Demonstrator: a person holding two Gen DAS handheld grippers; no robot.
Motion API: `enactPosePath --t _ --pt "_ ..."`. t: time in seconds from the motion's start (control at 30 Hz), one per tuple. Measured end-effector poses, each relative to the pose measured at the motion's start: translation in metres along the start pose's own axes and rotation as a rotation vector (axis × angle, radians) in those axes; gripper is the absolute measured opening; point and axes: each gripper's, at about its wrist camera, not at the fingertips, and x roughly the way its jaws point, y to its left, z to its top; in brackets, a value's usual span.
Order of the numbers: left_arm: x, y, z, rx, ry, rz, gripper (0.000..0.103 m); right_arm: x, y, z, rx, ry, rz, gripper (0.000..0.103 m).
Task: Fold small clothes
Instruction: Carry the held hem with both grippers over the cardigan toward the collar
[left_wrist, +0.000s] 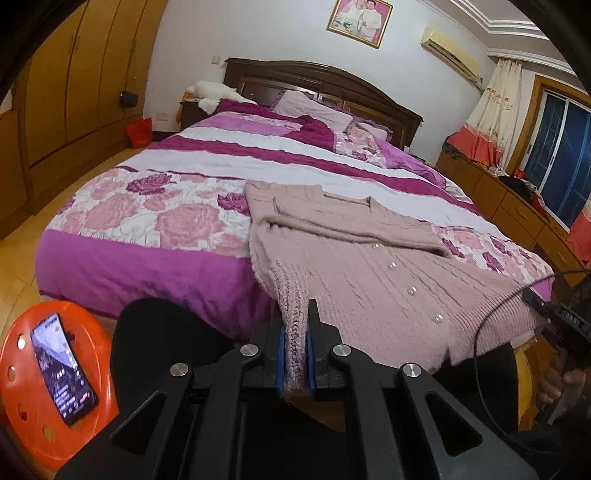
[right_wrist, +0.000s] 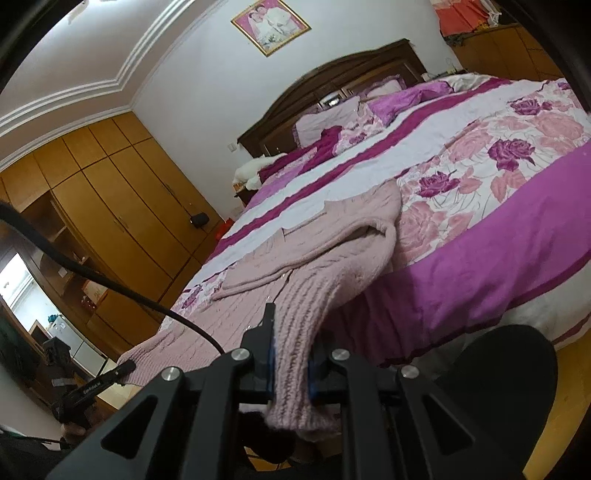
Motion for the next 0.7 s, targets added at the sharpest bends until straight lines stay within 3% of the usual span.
enactPosePath --t 0.37,0.7 --pt "0.055 0.011 0.051 -0.060 0.010 0.028 0.000 0.042 -0.017 0.056 0.035 -0.074 0.027 0.013" --pt "0.131 0.020 0.121 -0.085 0.019 0.068 0.000 0.133 -0.040 0.122 0.023 -0.025 -0.010 0.013"
